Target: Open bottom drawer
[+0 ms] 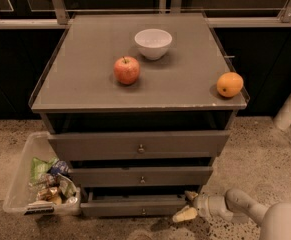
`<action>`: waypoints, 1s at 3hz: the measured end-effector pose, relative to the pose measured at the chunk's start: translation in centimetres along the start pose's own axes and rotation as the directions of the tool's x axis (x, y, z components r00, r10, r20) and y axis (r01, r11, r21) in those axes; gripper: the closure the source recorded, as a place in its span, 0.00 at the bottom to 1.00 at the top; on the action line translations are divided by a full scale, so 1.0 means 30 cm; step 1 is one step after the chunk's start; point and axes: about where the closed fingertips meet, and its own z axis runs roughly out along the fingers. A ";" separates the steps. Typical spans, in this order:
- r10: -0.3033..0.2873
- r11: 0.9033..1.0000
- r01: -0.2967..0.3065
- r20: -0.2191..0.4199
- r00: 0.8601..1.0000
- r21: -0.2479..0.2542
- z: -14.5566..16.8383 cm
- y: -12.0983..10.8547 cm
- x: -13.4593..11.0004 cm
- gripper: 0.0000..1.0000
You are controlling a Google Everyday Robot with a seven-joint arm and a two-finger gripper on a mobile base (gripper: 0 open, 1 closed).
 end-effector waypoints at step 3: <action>-0.022 0.999 0.022 0.010 1.000 -0.045 0.060 -0.009 -0.023 0.00</action>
Offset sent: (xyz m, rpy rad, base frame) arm 0.0110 0.0066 0.0045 0.0174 -0.0315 0.0173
